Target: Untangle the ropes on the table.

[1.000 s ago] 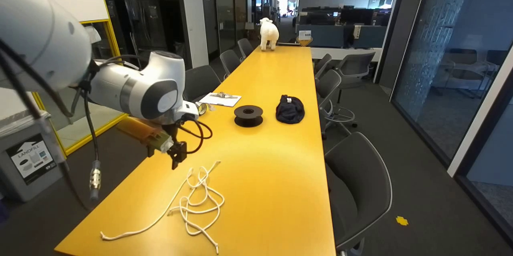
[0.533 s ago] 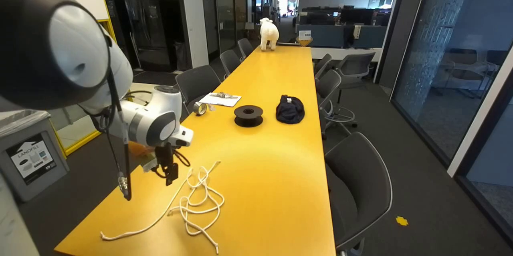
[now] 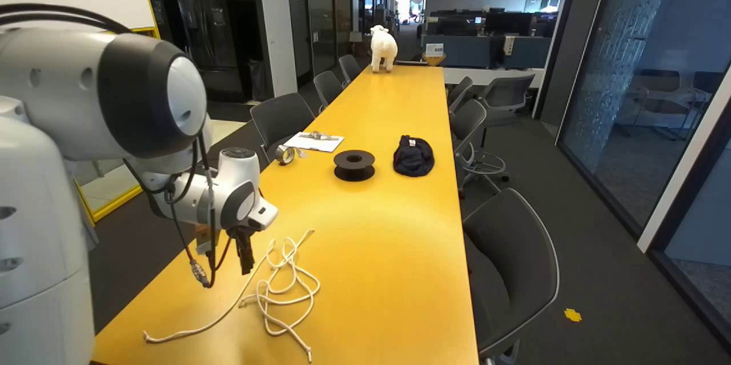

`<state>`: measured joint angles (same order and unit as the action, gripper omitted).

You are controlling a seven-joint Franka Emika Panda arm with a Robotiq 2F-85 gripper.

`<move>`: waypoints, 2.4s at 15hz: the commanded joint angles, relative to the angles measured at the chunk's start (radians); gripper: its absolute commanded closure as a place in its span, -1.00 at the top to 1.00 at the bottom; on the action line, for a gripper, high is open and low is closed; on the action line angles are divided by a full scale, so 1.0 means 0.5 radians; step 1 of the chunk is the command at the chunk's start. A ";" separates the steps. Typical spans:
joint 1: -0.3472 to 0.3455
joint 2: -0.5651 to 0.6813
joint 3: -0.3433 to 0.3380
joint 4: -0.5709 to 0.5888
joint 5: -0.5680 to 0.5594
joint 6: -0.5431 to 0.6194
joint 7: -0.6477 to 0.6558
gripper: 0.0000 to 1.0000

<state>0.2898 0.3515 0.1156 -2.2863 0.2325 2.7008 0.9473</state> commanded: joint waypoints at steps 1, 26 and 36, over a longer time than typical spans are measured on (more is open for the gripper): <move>0.131 0.144 -0.193 0.139 -0.193 0.055 0.379 1.00; 0.178 0.681 -0.379 0.616 -0.401 -0.080 0.752 1.00; 0.178 0.683 -0.394 0.621 -0.424 -0.103 0.733 0.02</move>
<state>0.3784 0.6867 -0.0755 -2.0006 0.0414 2.6734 1.3206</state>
